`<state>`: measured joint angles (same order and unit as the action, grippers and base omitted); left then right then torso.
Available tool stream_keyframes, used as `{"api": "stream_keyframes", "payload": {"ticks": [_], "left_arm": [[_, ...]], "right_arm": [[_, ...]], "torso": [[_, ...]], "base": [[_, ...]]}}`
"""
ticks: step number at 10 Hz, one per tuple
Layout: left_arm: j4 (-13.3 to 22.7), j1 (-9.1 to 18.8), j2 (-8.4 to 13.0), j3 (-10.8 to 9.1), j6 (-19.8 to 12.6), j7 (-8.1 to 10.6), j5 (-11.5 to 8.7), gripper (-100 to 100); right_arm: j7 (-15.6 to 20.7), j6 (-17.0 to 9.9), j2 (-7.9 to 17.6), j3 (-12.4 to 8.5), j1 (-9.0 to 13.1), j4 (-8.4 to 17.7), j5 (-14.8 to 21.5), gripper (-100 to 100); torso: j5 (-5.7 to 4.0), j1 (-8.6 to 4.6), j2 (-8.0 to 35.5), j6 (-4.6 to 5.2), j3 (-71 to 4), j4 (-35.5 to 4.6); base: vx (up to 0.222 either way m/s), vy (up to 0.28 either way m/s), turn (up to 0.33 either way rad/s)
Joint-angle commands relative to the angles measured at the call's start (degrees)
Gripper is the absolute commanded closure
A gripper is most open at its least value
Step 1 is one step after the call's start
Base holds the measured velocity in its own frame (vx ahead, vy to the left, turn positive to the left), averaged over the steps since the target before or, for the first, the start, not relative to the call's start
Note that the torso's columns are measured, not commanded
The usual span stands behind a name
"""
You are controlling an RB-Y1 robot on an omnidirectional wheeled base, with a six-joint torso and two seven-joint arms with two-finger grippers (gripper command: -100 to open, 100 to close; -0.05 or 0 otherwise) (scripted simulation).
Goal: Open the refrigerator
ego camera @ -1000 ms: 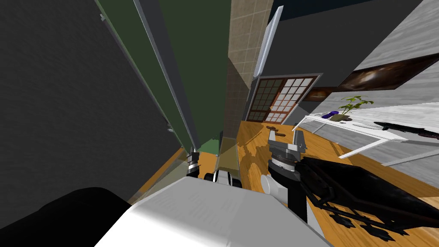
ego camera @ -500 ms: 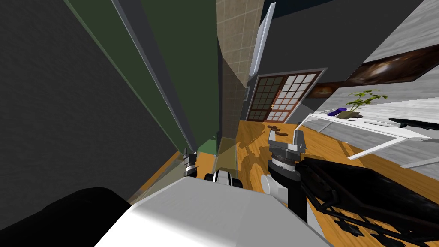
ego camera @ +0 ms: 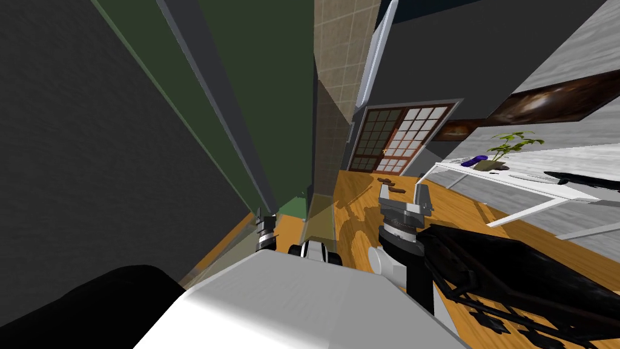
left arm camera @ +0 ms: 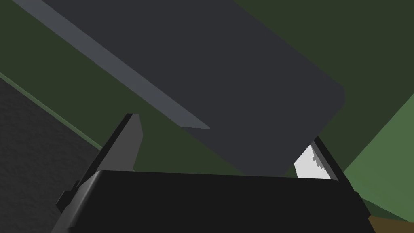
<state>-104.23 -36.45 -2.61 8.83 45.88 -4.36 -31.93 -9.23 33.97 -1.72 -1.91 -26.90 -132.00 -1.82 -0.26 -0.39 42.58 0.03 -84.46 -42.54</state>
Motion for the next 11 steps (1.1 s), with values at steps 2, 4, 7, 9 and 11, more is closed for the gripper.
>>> {"api": "stream_keyframes", "payload": {"ticks": [2, 4, 7, 9, 11], "left_arm": [[-4.8, -2.0, -0.1, 0.75, -1.8, -1.47, -1.0, -100], [-6.4, -2.9, -0.1, 1.00, -2.6, -2.01, -1.5, -100], [-4.7, -3.6, -0.1, 0.99, -3.6, -2.17, -1.6, 0], [-4.4, -3.8, -0.1, 1.02, -3.8, -2.21, -1.7, 0], [-4.2, -3.8, -0.1, 1.07, -4.0, -2.23, -1.7, 0]], "right_arm": [[0.0, 0.0, 0.0, 0.0, 0.0, 0.0, 0.0, 0], [0.0, 0.0, 0.0, 0.0, 0.0, 0.0, 0.0, 0], [0.0, 0.0, 0.0, 0.0, 0.0, 0.0, 0.0, 0], [0.0, 0.0, 0.0, 0.0, 0.0, 0.0, 0.0, 0], [0.0, 0.0, 0.0, 0.0, 0.0, 0.0, 0.0, 0]], "torso": [[-0.14, -0.04, 0.1, 0.01, 0.0, -0.2], [-0.31, -0.18, 0.3, -0.01, 0.0, -0.3], [-0.04, 0.00, 0.2, -0.05, 0.1, -0.1], [0.11, 0.25, 0.0, -0.08, 0.0, 0.1], [0.19, 0.35, -0.1, -0.08, 0.0, 0.2]], "base": [[0.004, -0.001, -0.018], [0.011, 0.008, -0.005], [0.008, 0.005, -0.003], [0.000, 0.000, 0.000], [0.000, 0.000, 0.000]]}}
